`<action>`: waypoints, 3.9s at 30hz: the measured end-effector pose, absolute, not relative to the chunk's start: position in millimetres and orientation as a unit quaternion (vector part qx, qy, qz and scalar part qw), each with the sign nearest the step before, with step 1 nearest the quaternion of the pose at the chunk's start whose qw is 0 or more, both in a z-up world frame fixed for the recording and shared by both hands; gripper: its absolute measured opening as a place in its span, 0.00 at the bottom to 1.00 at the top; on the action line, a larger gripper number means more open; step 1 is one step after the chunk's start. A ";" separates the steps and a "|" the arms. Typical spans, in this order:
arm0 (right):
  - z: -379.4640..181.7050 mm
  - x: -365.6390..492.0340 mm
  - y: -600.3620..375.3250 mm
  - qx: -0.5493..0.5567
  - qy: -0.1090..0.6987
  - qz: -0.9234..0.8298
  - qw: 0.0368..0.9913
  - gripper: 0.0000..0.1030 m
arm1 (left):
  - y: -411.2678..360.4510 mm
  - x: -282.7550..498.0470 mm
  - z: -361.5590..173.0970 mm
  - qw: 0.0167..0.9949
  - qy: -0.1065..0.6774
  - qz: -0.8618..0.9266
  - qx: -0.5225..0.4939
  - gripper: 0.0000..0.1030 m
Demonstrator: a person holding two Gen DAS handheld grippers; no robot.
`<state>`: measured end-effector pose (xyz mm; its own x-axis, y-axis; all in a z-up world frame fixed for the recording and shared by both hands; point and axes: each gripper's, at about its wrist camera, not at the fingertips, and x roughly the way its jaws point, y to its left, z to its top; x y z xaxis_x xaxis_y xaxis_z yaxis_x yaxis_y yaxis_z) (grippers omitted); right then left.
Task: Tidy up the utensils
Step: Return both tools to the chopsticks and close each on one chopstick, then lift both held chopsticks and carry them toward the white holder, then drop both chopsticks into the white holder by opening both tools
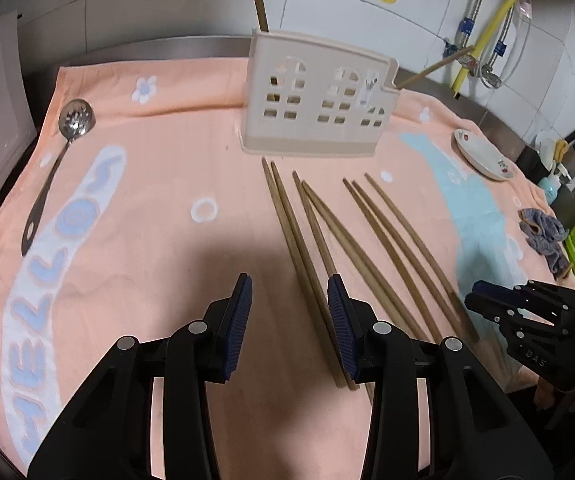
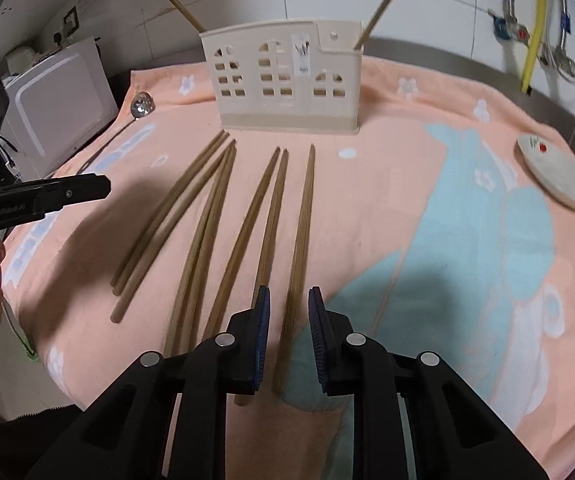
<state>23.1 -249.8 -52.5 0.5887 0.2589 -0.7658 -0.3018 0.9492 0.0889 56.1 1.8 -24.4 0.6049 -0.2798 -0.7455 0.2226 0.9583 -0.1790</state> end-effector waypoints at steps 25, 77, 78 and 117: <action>-68.2 12.3 -253.7 -0.034 0.426 0.123 0.896 0.07 | -21.9 67.6 -62.0 0.875 0.464 -0.131 -0.028 0.13; -30.7 1.2 -257.8 -0.038 0.350 0.121 0.928 0.07 | -24.3 66.4 -49.2 0.893 0.435 -0.113 -0.032 0.05; -24.0 1.0 -257.9 -0.039 0.341 0.120 0.932 0.07 | -23.9 65.2 -45.1 0.895 0.429 -0.116 -0.031 0.05; 190.8 100.6 -275.7 -0.050 0.254 0.216 0.942 0.07 | -31.7 94.0 158.1 0.957 0.216 -0.189 0.048 0.05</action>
<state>100.6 -275.7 190.8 0.7780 0.3810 -0.4996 -0.4315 0.9020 0.0160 94.0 -31.7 158.1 0.8356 -0.3400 -0.4314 0.3818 0.9242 0.0112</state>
